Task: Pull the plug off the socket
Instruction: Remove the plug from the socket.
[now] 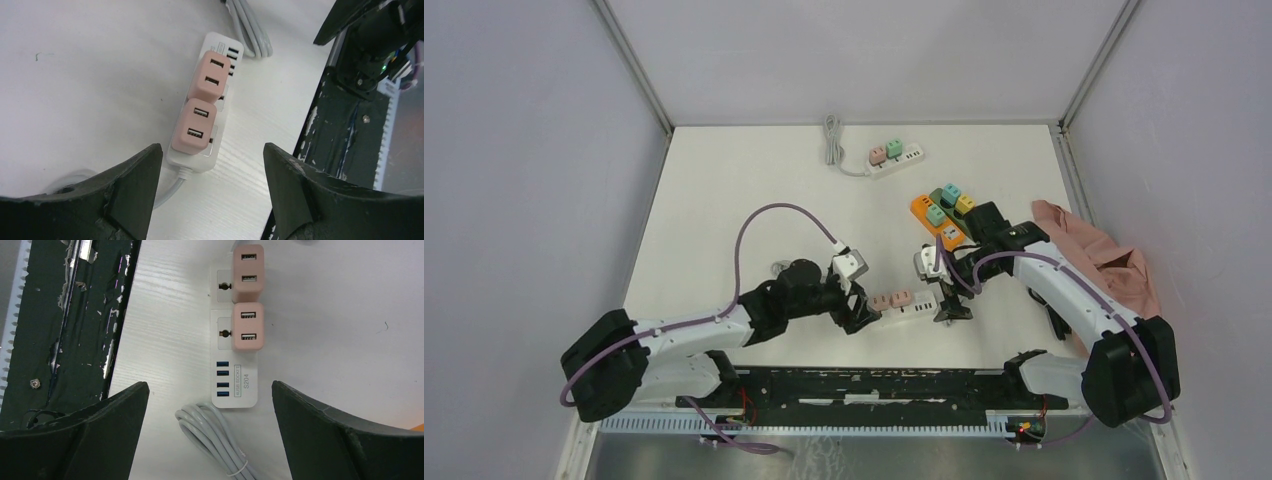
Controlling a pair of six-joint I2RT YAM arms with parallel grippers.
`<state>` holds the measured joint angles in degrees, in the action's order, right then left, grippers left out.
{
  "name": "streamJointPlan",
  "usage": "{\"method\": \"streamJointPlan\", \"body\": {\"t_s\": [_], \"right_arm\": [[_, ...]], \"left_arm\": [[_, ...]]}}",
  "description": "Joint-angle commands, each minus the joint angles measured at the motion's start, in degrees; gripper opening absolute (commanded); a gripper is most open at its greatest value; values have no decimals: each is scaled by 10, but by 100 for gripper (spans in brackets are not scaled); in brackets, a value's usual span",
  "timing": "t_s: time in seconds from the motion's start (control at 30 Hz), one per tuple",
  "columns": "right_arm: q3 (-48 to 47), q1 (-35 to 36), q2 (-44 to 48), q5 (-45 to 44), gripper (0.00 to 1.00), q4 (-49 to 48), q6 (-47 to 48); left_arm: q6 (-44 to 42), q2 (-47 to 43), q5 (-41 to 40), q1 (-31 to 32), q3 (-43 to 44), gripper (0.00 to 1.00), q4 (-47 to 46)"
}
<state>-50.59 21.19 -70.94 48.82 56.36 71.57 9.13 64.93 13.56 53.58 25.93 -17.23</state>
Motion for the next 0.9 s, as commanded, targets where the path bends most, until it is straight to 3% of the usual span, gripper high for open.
{"method": "streamJointPlan", "body": {"t_s": [0.0,0.47,0.87], "right_arm": [[6,-3,3,0,100,-17,-8],[9,-3,-1,-1,100,-22,-7],[20,-3,-9,-4,100,-46,-18]], "left_arm": [[-71,26,-70,24,32,80,-5],[-94,132,-98,47,88,71,-6],[-93,158,-69,47,71,55,-57]]}}
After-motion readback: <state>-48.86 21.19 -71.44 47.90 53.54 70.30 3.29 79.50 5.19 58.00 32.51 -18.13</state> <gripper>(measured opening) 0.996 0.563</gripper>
